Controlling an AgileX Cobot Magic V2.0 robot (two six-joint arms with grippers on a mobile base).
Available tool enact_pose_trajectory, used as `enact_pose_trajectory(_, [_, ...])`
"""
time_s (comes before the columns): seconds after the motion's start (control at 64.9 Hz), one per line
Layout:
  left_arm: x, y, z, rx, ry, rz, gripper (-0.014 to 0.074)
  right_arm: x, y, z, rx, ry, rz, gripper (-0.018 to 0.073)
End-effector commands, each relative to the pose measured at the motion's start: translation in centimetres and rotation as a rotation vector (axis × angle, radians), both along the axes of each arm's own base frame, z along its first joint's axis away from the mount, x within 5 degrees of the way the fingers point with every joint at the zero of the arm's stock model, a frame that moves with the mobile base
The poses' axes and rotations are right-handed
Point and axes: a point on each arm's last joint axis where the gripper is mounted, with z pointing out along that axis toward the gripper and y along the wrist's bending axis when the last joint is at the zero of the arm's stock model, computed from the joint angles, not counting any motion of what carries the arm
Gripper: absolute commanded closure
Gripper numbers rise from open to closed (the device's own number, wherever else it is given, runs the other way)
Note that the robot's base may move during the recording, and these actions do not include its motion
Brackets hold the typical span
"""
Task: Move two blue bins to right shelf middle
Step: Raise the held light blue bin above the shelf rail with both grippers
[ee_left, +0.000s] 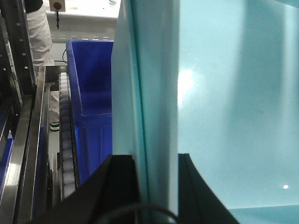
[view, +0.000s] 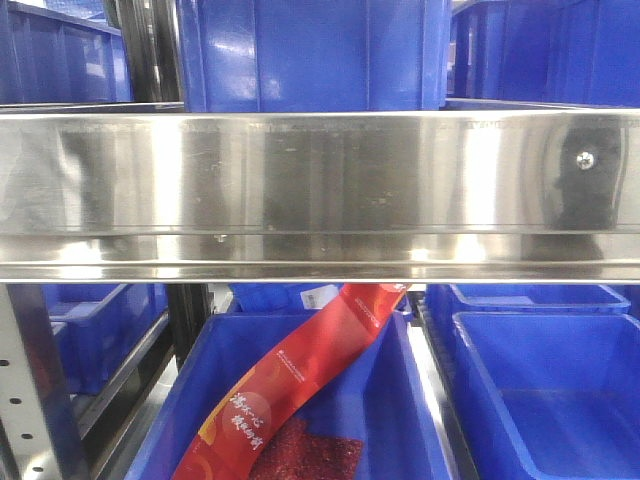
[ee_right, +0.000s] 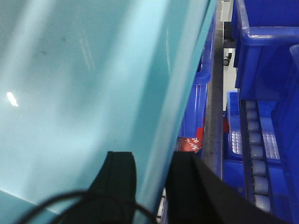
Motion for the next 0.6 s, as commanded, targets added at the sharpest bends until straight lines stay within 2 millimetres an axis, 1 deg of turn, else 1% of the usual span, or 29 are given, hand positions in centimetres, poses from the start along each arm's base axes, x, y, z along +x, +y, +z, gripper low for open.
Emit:
enact_pose_trajectory(0.0, [-1.0, -0.1, 2.1, -0.119, -0.100, -0.020, 0.0707, -0.5, 0.2, 1.6, 0.041, -0.111, 0.038, 0.0713])
enact_pose_trajectory(0.432, [-1.0, -0.1, 2.1, -0.119, -0.100, -0.020, 0.0707, -0.5, 0.2, 1.6, 0.041, -0.111, 0.038, 0.0713])
enact_pose_trajectory(0.509, [-1.1, -0.2, 1.6, -0.095, -0.053, -0.031, 0.0707, -0.6, 0.1, 1.4, 0.032, -0.092, 0.037, 0.0713])
enact_pose_trajectory(0.586, [-1.4, -0.3, 0.7, -0.046, 0.041, -0.051, 0.0707, -0.1, 0.4, 0.7, 0.013, -0.051, 0.035, 0.0713])
